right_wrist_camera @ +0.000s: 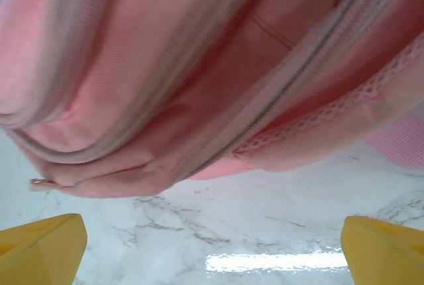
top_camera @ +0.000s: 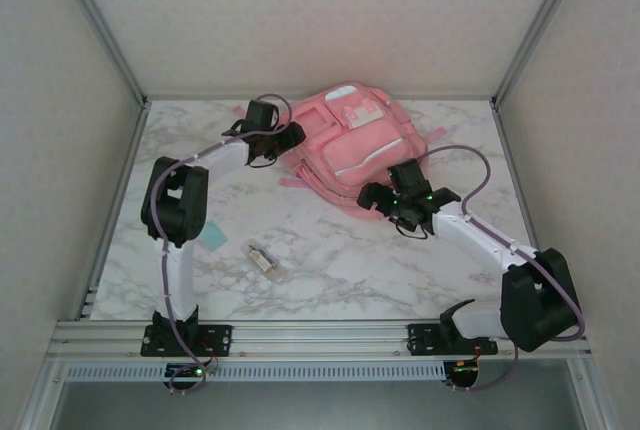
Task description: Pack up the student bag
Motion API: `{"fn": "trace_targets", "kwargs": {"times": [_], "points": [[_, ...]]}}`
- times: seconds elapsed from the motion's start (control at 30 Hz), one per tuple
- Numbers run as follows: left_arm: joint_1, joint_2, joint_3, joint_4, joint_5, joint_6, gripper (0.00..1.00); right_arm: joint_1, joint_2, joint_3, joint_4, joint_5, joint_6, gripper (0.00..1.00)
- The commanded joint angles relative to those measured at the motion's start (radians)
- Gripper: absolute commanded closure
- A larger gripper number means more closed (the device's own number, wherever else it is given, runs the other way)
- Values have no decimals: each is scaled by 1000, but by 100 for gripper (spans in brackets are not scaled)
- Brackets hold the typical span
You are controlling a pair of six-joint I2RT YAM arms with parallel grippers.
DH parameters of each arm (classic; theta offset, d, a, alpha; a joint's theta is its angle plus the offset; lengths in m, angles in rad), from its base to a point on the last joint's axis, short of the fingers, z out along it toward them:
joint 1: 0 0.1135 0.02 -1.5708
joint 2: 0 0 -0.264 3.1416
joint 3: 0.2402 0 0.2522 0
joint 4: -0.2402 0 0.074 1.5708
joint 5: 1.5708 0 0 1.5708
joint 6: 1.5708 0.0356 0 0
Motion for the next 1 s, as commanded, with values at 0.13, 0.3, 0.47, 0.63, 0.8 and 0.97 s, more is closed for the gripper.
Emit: {"fn": "trace_targets", "kwargs": {"times": [0.13,0.3,0.47,0.63,0.8,0.97], "points": [[-12,75,107,48,33,-50,56,-1,97,-27,88,31,42,2],[-21,81,76,75,48,-70,100,-27,179,6,134,57,31,7],[-37,-49,-151,184,65,-136,100,-67,285,134,129,63,-13,12],[-76,-253,-426,291,15,-233,100,-101,365,287,39,116,-66,13],[-166,-403,-551,318,-153,-273,100,-118,373,376,-62,145,-107,13],[-195,-424,-552,332,-216,-295,100,-98,258,367,-148,104,-138,18]]}}
